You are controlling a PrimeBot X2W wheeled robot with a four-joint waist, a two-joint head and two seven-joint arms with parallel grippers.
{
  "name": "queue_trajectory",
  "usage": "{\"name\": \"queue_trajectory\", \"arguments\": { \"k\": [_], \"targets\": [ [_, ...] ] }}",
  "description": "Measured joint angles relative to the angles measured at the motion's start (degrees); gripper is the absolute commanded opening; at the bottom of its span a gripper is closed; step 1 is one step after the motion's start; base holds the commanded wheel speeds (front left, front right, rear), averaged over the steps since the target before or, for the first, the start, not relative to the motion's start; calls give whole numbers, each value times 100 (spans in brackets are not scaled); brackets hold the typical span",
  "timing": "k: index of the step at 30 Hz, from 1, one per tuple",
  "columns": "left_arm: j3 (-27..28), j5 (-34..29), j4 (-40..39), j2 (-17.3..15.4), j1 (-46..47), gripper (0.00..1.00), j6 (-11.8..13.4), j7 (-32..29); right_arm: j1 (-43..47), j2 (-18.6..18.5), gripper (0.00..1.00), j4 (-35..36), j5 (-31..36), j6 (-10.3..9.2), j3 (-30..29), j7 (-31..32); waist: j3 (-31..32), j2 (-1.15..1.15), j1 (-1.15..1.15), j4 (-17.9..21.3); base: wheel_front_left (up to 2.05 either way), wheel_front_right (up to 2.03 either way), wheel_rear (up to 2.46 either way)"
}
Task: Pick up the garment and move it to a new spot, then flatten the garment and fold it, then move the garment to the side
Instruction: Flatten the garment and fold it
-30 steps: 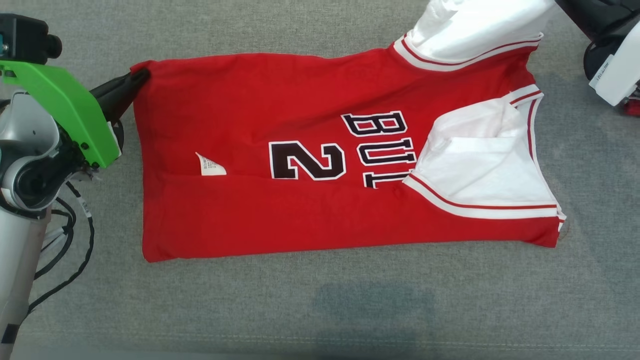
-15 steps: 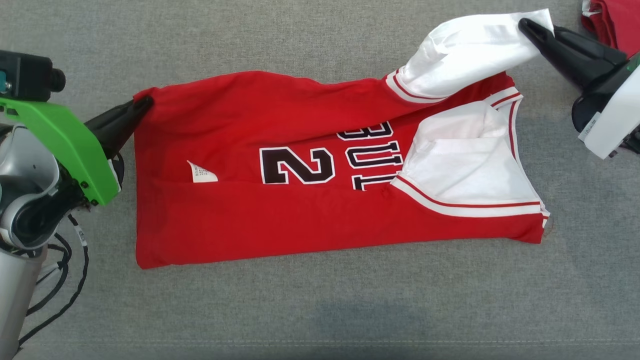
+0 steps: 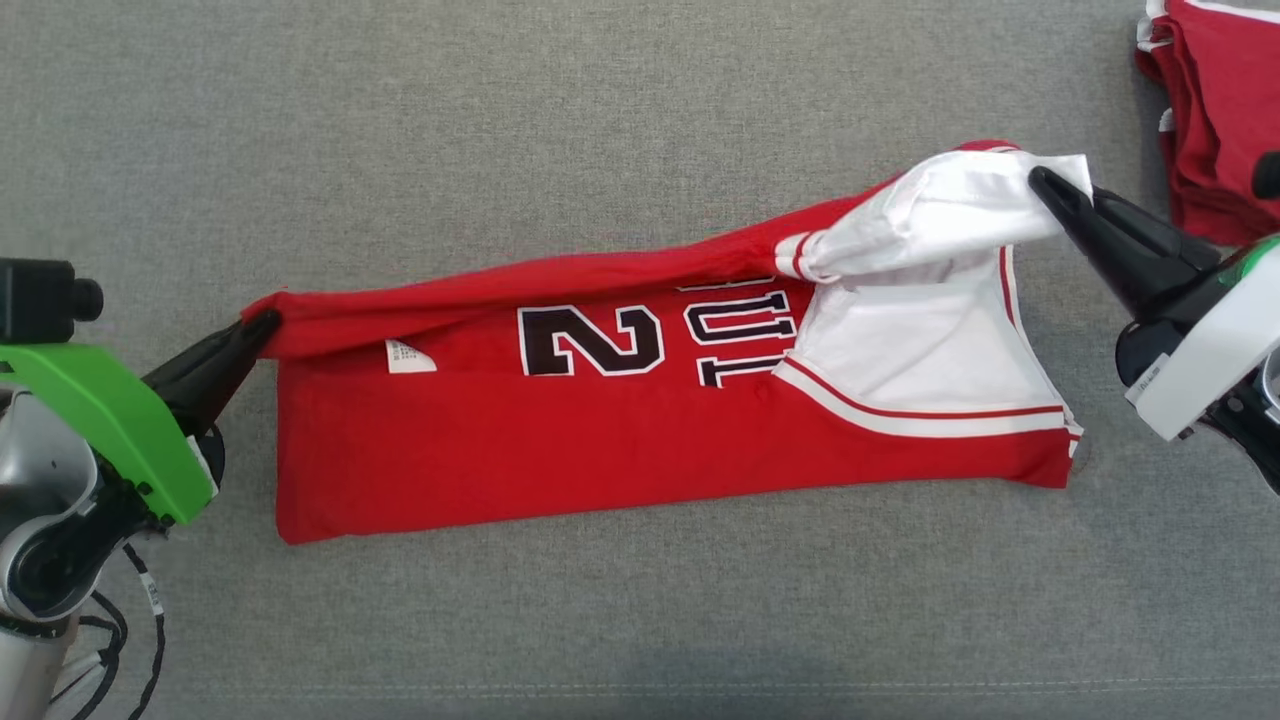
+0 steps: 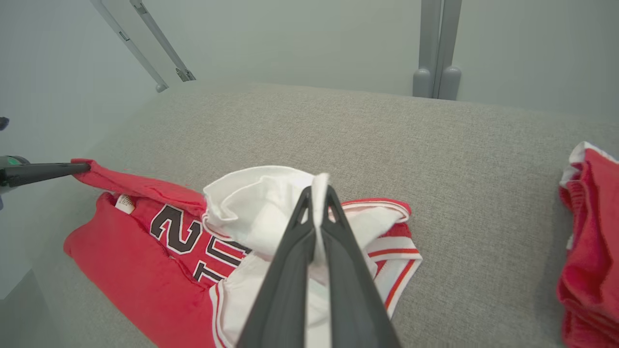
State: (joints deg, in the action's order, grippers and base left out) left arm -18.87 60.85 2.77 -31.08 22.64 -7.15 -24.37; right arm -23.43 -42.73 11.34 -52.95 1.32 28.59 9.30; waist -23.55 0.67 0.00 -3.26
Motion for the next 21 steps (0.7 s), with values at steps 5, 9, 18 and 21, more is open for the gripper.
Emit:
{"name": "queue_trajectory", "arguments": {
  "k": [5, 9, 18, 21],
  "targets": [
    [188, 57, -59, -65, -286, 0, 0, 185, 408, -33, 0, 182, -13, -154, -86, -223, 24, 0, 0, -1, 0, 0, 0],
    [255, 181, -163, -100, -448, 0, 0, 276, 731, -29, 0, 309, -37, -252, -90, -363, 37, 0, 0, 4, 0, 0, 0],
    [254, 252, -353, -209, -1087, 0, 0, 326, 1387, -29, 0, 439, -46, -397, 54, -553, 39, 0, 0, 69, 0, 0, 0],
    [202, 248, -382, -225, -1204, 26, 0, 320, 1474, -94, 92, 439, 49, -403, 132, -572, 32, 0, 0, 74, 0, 0, 0]
  ]
}}
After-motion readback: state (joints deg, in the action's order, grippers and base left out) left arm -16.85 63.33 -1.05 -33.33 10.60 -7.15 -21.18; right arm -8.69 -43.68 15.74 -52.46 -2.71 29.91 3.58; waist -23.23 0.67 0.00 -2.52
